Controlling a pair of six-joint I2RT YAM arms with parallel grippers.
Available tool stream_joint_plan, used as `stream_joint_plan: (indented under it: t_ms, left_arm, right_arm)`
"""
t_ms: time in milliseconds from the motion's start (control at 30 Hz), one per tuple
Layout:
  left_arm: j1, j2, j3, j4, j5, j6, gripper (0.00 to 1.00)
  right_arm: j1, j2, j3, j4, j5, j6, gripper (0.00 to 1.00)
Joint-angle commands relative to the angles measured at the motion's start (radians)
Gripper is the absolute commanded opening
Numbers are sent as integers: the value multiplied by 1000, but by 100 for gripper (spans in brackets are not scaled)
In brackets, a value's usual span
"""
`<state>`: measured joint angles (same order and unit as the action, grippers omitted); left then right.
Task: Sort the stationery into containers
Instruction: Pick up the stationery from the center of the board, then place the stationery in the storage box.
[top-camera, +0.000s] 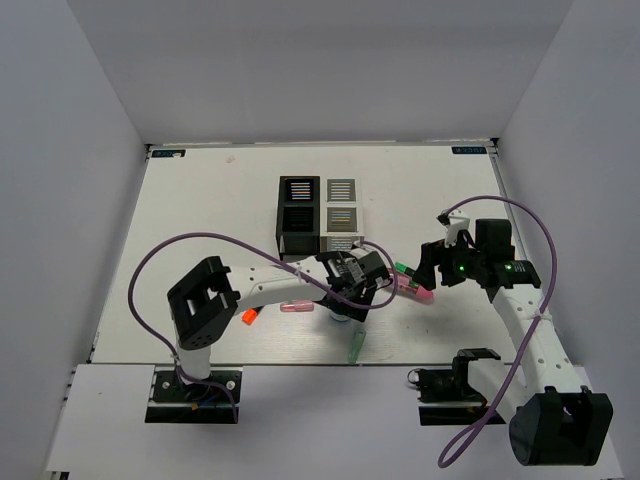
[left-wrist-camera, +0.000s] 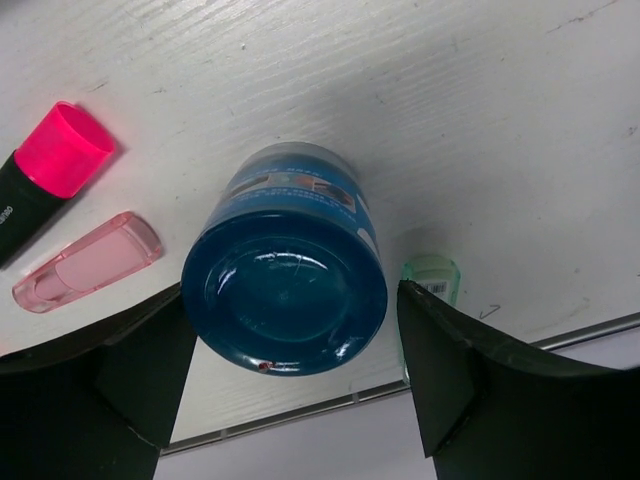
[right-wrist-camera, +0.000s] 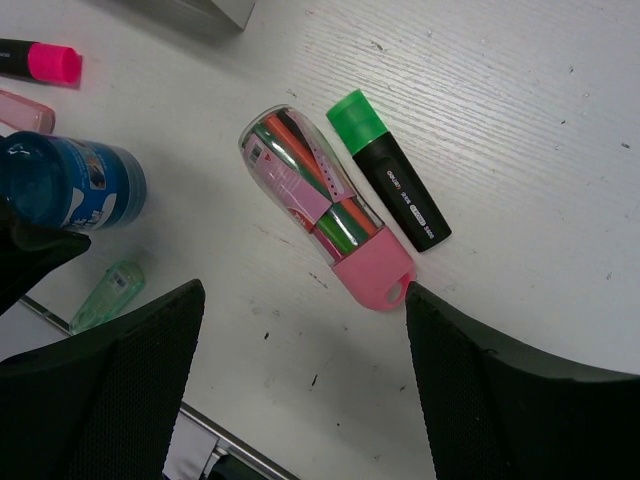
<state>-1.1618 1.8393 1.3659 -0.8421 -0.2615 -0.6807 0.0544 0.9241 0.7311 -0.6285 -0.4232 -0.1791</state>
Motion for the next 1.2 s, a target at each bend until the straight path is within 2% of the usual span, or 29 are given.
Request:
stream_joint_plan:
  t_ms: [0,33,133,167,233,267,300,367,433,467,500,533,567,600,633,667,700,733,767,800,900,1000,1067,1167]
  left_arm:
    - [-6,5,10,15,1,-10,84]
    - [-6,8,10,15,1,-8,75]
    - [-6,9,10,15,2,-6,59]
    - [-4,5,13,17,2,-5,48]
    - [-4,-2,15,15,1,3,33]
    - [-7,0,16,12,-1,3,20]
    - [-10,-6,19,11,1,6,13]
    - [-15,-23,28,6,-7,10,3]
    - [-35,-64,59,-12,-19,26,0]
    - [-51,-75,91,-32,-42,36,0]
    - [-56,-84,113,-64,-53,43,0]
    - [-59,-115,186,-95,-68,62,0]
    - [-56,-124,217,-109,-77,79,0]
    - [-53,-132,248,-147,-87,87,0]
    - [-47,-146,274,-187,-96,114,0]
    - [-12,-149,373,-208,-97,122,0]
    - [3,-150,403,-260,-94,133,0]
    - [40,-153,485,-273,-90,154,0]
    - [78,-153,513,-284,-79,164,0]
    - [102,-147,571,-310,-73,173,0]
    - [217,-112,706,-363,-61,216,0]
    - [332,-86,755,-347,-54,239,0]
    - [407,-84,736,-279,-50,236,0]
    - [462,-80,694,-182,-48,244,0]
  right_arm:
    - [1,-14,37,1,-11,-3,83]
    - [2,-16,39,1,-9,-3,83]
    - [1,-18,37,4,-11,-5,83]
    - [2,-16,39,3,-12,-6,83]
    - [2,-18,37,1,-14,-5,83]
    - [-1,-18,37,1,-17,-5,83]
    - [2,-16,36,0,-17,-6,83]
    - [2,-18,34,-2,-19,-8,83]
    - [-2,-18,37,-5,-22,-10,83]
    - [1,-16,36,-4,-26,-11,78]
    - [2,-16,37,-5,-31,-14,64]
    - [4,-21,36,-8,-40,-19,42]
    - [2,-16,39,-10,-52,-22,0]
    - [2,-14,42,-13,-55,-20,0]
    - [-1,-14,41,-14,-60,-28,0]
    - [1,-14,37,-13,-75,-28,0]
    - [2,-16,39,-14,-77,-28,16]
    - [2,-18,40,-17,-78,-28,53]
    - [1,-15,44,-19,-80,-30,61]
    - [1,-13,47,-22,-77,-30,66]
    - [4,-13,44,-19,-77,-28,68]
    - [-1,-13,42,-20,-83,-28,69]
    - [2,-11,41,-19,-84,-28,69]
    - [1,-11,40,-20,-84,-25,69]
